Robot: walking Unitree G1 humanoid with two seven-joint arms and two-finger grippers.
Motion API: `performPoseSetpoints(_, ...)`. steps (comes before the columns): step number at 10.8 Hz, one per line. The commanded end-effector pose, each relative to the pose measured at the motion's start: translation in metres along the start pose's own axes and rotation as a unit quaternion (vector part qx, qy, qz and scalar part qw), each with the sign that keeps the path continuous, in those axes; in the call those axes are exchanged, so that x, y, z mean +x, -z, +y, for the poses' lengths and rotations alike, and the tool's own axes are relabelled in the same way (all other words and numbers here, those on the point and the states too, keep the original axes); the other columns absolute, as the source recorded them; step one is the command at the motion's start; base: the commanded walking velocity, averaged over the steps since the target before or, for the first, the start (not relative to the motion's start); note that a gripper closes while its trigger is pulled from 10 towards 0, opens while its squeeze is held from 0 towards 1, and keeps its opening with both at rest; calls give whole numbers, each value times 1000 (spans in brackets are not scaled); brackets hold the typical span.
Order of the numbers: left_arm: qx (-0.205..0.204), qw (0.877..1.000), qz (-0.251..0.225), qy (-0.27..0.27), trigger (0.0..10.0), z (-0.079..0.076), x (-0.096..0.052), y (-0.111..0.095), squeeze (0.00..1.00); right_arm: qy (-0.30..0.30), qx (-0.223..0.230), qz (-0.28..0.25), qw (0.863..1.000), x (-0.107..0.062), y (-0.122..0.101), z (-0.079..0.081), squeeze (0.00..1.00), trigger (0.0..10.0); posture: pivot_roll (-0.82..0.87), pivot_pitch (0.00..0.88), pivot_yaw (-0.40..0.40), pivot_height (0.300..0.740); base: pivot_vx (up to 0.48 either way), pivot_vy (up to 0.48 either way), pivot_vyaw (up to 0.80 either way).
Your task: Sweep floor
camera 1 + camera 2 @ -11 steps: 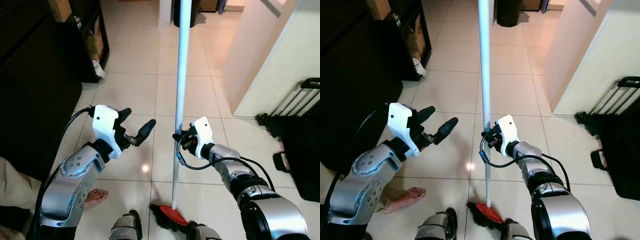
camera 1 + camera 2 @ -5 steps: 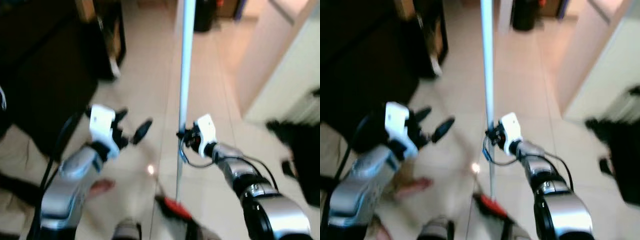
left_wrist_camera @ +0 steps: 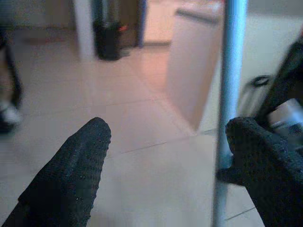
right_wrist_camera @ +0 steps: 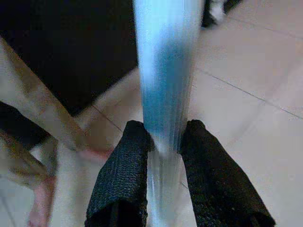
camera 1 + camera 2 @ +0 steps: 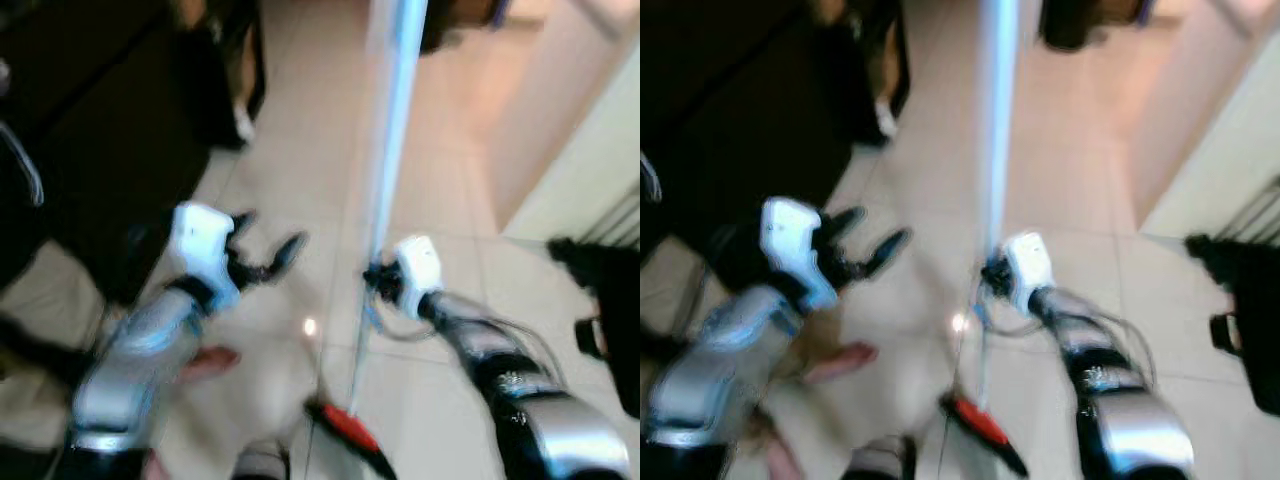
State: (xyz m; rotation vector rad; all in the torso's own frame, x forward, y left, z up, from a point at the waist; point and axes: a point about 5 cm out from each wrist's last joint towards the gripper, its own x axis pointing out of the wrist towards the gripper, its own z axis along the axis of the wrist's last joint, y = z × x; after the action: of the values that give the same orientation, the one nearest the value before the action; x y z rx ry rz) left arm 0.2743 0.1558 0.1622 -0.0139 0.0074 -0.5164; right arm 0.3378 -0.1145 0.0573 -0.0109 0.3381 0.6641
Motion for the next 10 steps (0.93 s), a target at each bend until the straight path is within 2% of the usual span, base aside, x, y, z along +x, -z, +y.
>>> performPoseSetpoints(1, 2, 1000, -8, 14, 10000, -8, 3, -3, 0, 15, -9, -5, 1000, -7, -4, -13, 0, 10000, 115, 151, -18, 740, 465, 0, 0)
performPoseSetpoints(3, 4, 1000, -10, 12, 10000, -8, 3, -4, 0, 12, -9, -4, 1000, -7, -4, -12, 0, 10000, 117, 154, -23, 740, 463, 0, 0)
performPoseSetpoints(4, 15, 1000, -9, 4, 10000, -8, 3, -4, 0, 10, -10, -3, 1000, -7, -4, -12, 0, 10000, 119, 156, -26, 740, 0, 0, 0)
performPoseSetpoints(8, 10, 1000, -13, 12, 10000, -9, 3, -5, 0, 7, -10, -3, 1000, -6, -5, -11, 0, 10000, 119, 163, -25, 740, 0, 0, 0)
performPoseSetpoints(10, 16, 1000, -17, -1, 10000, -4, 5, -9, 0, 5, -9, -4, 1000, -5, -5, -9, 0, 10000, 121, 166, -25, 740, 0, 0, 0)
